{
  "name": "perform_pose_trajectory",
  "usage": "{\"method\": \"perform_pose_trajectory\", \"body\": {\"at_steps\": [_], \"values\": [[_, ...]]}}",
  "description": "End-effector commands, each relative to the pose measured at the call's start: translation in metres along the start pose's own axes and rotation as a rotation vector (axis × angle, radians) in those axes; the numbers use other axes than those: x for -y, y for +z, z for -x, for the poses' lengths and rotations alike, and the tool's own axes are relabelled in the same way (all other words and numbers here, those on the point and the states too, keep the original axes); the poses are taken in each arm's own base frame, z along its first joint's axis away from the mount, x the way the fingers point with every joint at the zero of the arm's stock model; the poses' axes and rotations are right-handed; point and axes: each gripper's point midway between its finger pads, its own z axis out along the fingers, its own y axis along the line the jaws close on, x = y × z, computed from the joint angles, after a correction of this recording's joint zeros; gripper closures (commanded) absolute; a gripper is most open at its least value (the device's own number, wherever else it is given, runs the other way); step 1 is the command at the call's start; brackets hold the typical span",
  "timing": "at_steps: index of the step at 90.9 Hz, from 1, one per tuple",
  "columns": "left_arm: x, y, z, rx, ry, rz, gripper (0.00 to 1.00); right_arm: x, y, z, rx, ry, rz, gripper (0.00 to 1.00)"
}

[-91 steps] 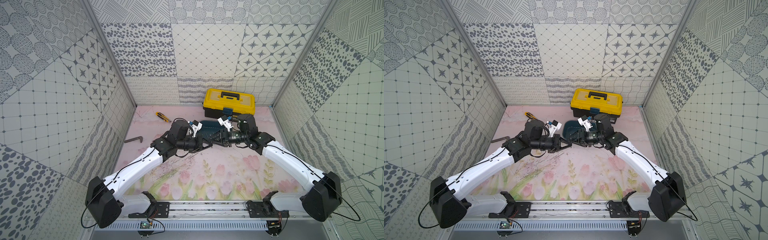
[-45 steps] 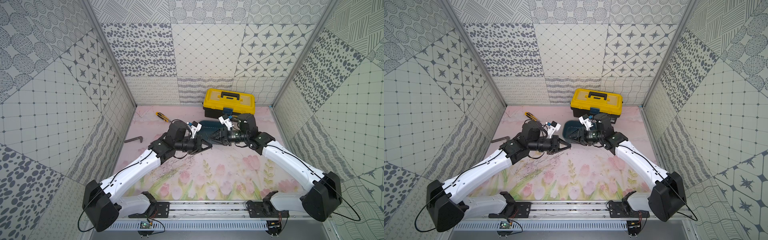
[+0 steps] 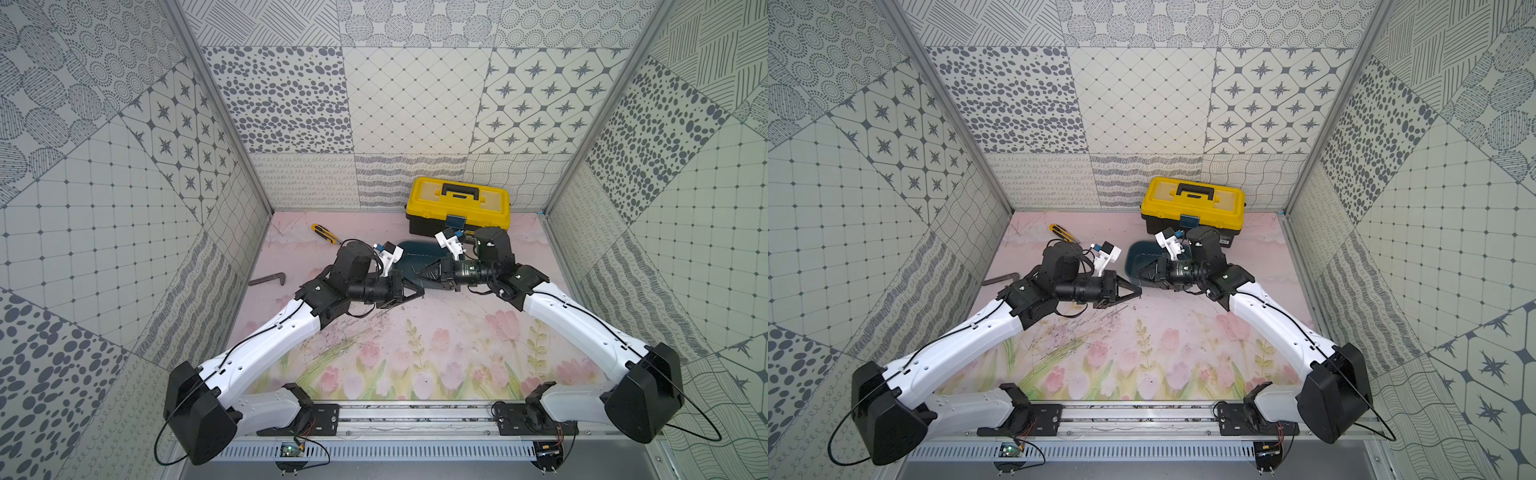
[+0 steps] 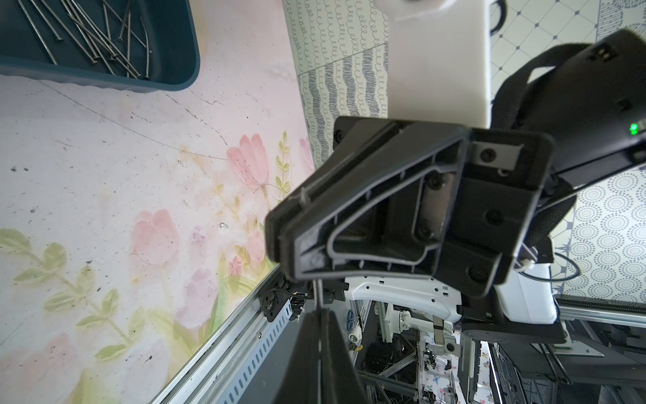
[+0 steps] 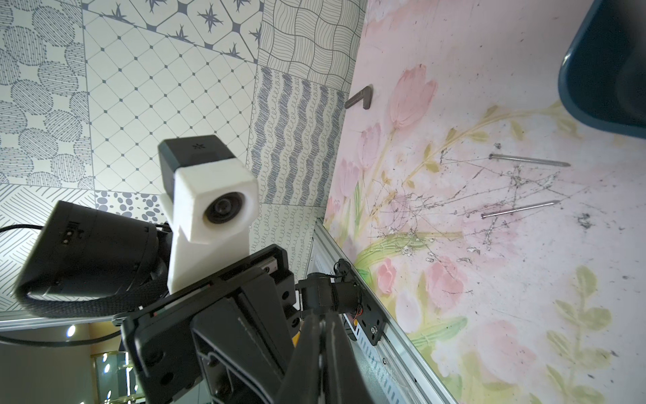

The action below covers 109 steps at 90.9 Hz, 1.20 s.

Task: Put the nails on the desktop into the storage box
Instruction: Pick up the nail from the center of the board, then place the nail in the storage box.

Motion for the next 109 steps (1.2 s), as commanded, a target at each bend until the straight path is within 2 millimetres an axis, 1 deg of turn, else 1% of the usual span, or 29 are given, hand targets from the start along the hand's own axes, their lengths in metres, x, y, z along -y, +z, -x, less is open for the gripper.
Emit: {"method": "perform_pose_trajectory", "body": {"at_steps": [1,5,10,15,23,25,27,31,34,42,47,56,61,63,68,71,82,88,89,96,97,109], "values": [[0.014,-0.008,0.007,0.015,0.043,-0.035,0.72,-0.008,-0.005,0.006,0.038,-0.076,-0.012,0.95],[0.016,-0.012,0.01,0.028,0.049,-0.033,0.64,-0.007,-0.007,0.008,0.049,-0.09,-0.027,0.95],[0.018,-0.019,0.016,0.053,0.058,-0.025,0.5,-0.005,-0.01,0.012,0.062,-0.105,-0.044,0.96],[0.018,-0.028,0.02,0.081,0.068,-0.008,0.37,0.002,-0.013,0.017,0.075,-0.107,-0.069,0.96],[0.015,-0.041,0.023,0.111,0.082,0.029,0.11,0.015,-0.02,0.032,0.102,-0.098,-0.114,0.96],[0.013,-0.044,0.023,0.114,0.085,0.041,0.05,0.02,-0.02,0.035,0.106,-0.095,-0.131,0.96],[0.01,-0.047,0.022,0.116,0.085,0.059,0.02,0.024,-0.022,0.039,0.113,-0.1,-0.149,0.97],[0.004,-0.052,0.021,0.123,0.092,0.092,0.01,0.032,-0.026,0.047,0.122,-0.106,-0.188,0.97],[-0.005,-0.055,0.017,0.112,0.083,0.132,0.0,0.039,-0.028,0.053,0.127,-0.109,-0.217,0.97],[-0.022,-0.061,0.01,0.101,0.093,0.204,0.01,0.055,-0.029,0.068,0.122,-0.116,-0.277,0.97],[-0.037,-0.065,0.005,0.091,0.087,0.277,0.0,0.066,-0.028,0.075,0.11,-0.113,-0.314,0.97],[-0.065,-0.075,-0.002,0.08,0.087,0.421,0.0,0.079,-0.026,0.09,0.104,-0.125,-0.369,0.97],[-0.076,-0.081,-0.004,0.073,0.102,0.491,0.0,0.092,-0.025,0.097,0.098,-0.115,-0.412,0.97],[-0.081,-0.083,-0.006,0.063,0.103,0.516,0.0,0.092,-0.026,0.102,0.101,-0.124,-0.421,0.97],[-0.093,-0.091,-0.008,0.055,0.107,0.595,0.01,0.101,-0.026,0.11,0.097,-0.137,-0.47,0.97],[-0.097,-0.094,-0.009,0.046,0.116,0.629,0.0,0.104,-0.027,0.115,0.098,-0.149,-0.497,0.97],[-0.111,-0.104,-0.012,0.018,0.132,0.723,0.01,0.129,-0.024,0.127,0.071,-0.172,-0.591,0.97],[-0.117,-0.107,-0.016,-0.01,0.141,0.757,0.01,0.145,-0.022,0.133,0.057,-0.176,-0.641,0.97],[-0.118,-0.107,-0.016,-0.018,0.141,0.764,0.0,0.144,-0.022,0.134,0.057,-0.187,-0.645,0.97],[-0.126,-0.109,-0.022,-0.058,0.151,0.8,0.0,0.16,-0.017,0.139,0.044,-0.19,-0.683,0.97],[-0.127,-0.109,-0.022,-0.064,0.152,0.803,0.01,0.166,-0.016,0.14,0.038,-0.188,-0.692,0.97],[-0.139,-0.113,-0.032,-0.121,0.169,0.844,0.02,0.186,-0.012,0.15,0.026,-0.19,-0.74,0.97]]}}
